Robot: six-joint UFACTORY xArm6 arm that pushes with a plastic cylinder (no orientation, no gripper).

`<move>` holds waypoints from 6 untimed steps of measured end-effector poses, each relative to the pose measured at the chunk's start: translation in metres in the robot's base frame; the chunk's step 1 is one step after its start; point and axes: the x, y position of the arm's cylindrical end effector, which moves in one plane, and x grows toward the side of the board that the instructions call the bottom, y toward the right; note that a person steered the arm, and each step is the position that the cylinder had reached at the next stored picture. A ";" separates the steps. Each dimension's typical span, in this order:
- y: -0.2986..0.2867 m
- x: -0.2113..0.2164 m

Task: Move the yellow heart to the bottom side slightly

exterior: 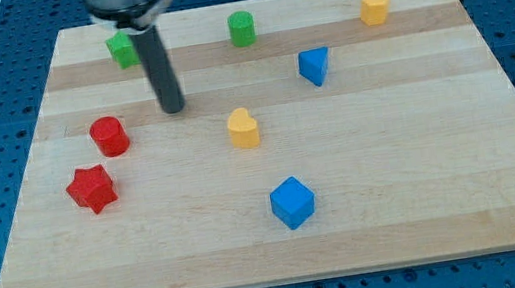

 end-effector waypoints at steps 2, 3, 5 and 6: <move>0.012 0.005; 0.024 0.008; 0.084 0.027; 0.102 0.044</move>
